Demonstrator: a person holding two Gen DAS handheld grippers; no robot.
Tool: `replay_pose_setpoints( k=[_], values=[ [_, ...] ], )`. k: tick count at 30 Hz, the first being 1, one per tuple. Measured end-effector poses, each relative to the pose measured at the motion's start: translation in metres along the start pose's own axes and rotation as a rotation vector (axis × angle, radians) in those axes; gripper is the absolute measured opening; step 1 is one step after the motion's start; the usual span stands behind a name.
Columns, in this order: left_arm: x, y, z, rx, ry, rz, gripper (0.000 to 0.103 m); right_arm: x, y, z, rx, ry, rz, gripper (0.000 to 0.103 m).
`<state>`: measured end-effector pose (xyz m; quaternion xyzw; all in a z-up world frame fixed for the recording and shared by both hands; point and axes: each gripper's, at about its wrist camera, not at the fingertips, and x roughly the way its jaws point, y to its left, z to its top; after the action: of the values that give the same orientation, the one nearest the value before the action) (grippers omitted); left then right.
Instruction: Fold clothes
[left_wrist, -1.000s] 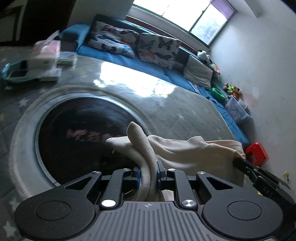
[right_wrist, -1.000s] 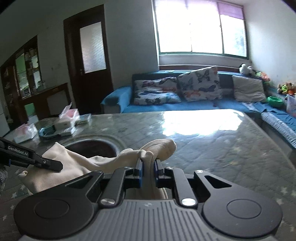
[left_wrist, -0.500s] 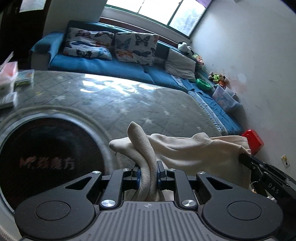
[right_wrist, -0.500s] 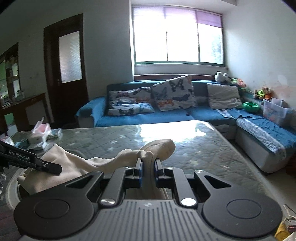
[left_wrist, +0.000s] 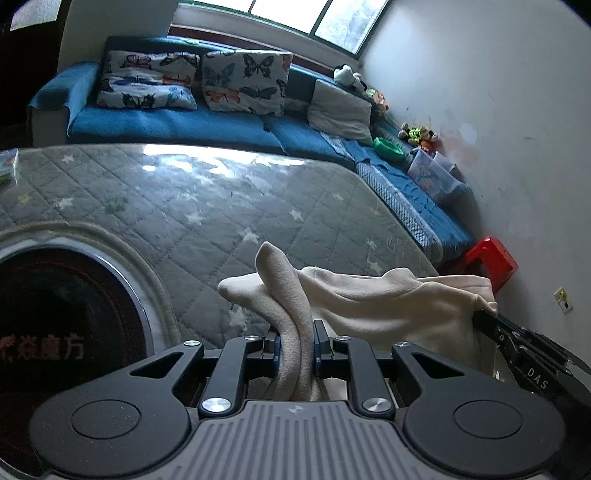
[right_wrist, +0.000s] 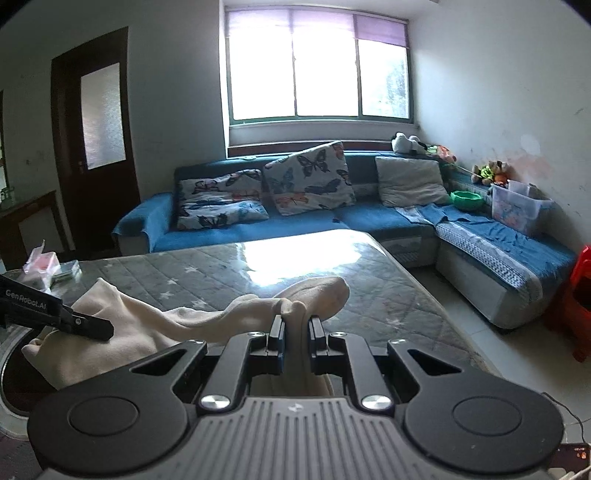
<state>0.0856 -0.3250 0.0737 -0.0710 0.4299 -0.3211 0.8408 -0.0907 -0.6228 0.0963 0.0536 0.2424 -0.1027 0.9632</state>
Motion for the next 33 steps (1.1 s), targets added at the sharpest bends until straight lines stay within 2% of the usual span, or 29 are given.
replay_pose_setpoints(
  k=[9, 19, 21, 24, 25, 27, 29, 33],
  values=[
    [0.018, 0.01, -0.024, -0.017, 0.101, 0.03, 0.017, 0.012, -0.003, -0.029, 0.007, 0.081, -0.006, 0.011],
    [0.011, 0.029, -0.048, -0.001, 0.162, 0.033, 0.018, 0.019, -0.004, -0.053, -0.013, 0.166, -0.016, 0.012],
    [0.008, 0.028, -0.05, 0.019, 0.155, 0.047, 0.024, 0.021, -0.002, -0.057, -0.021, 0.184, -0.023, 0.014],
    [0.003, 0.026, -0.049, 0.034, 0.144, 0.061, 0.027, 0.023, -0.003, -0.057, -0.022, 0.19, -0.039, 0.017],
    [0.002, 0.025, -0.047, 0.031, 0.141, 0.064, 0.027, 0.021, -0.004, -0.056, -0.02, 0.184, -0.043, 0.017],
    [-0.001, 0.025, -0.044, 0.024, 0.133, 0.07, 0.037, 0.016, -0.003, -0.051, -0.02, 0.162, -0.048, 0.018],
    [-0.004, 0.025, -0.04, 0.028, 0.117, 0.084, 0.038, 0.012, -0.001, -0.046, -0.024, 0.143, -0.035, 0.018],
    [-0.006, 0.021, -0.032, 0.045, 0.088, 0.102, 0.045, 0.014, 0.014, -0.04, -0.054, 0.137, 0.016, 0.029]
  ],
)
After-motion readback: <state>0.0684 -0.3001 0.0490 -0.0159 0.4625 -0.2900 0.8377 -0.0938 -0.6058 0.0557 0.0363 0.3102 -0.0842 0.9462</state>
